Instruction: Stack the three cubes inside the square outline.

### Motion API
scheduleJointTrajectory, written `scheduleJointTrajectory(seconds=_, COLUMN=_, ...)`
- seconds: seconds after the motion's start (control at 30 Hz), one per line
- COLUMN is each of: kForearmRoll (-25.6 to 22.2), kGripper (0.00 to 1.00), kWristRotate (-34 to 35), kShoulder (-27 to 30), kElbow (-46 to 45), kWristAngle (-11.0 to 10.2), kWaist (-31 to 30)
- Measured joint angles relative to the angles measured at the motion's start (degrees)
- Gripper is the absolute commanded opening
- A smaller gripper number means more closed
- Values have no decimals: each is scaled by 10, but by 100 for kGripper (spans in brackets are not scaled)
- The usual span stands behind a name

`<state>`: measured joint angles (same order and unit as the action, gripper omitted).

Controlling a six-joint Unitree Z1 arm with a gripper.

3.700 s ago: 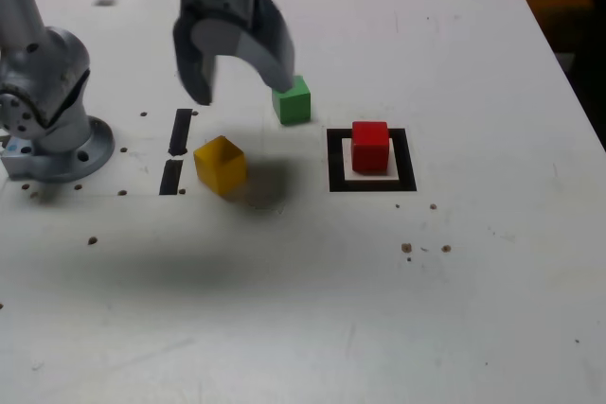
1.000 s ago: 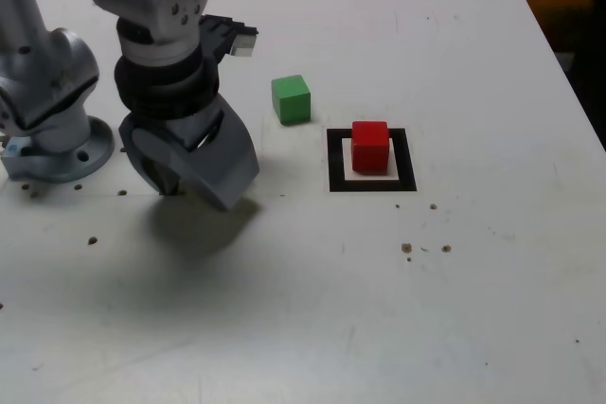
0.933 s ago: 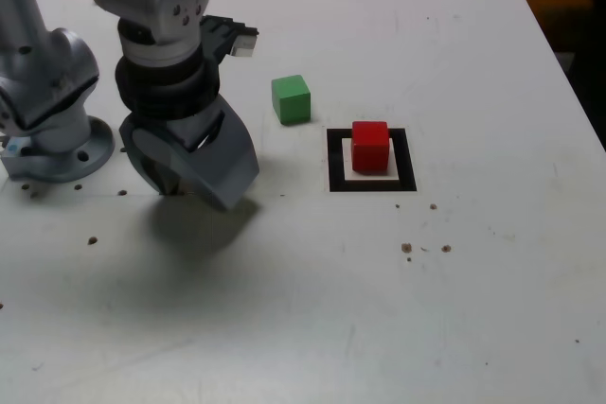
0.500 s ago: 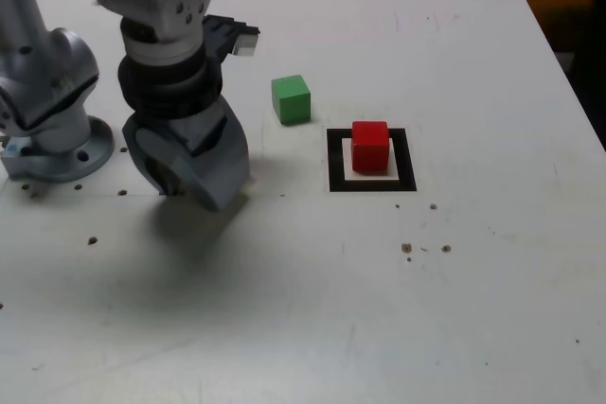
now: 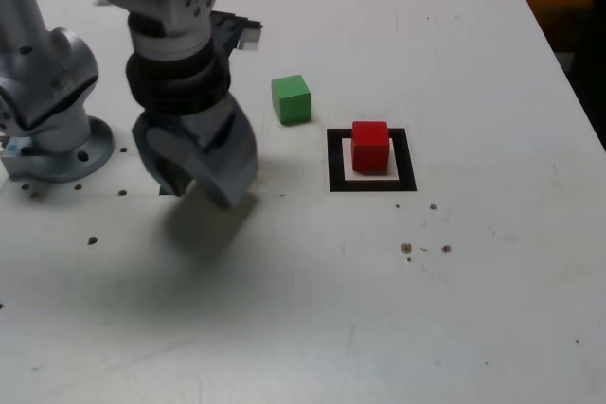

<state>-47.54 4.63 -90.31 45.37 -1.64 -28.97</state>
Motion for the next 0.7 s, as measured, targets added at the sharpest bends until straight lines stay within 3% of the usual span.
scheduleJointTrajectory(seconds=0.37, kForearmRoll=-5, kGripper=21, kWristRotate=33, kShoulder=-28, kElbow=59, kWristAngle=0, kWaist=18)
scheduleJointTrajectory(seconds=0.7, kForearmRoll=-32, kGripper=21, kWristRotate=49, kShoulder=-41, kElbow=135, kWristAngle=-33, kWaist=30)
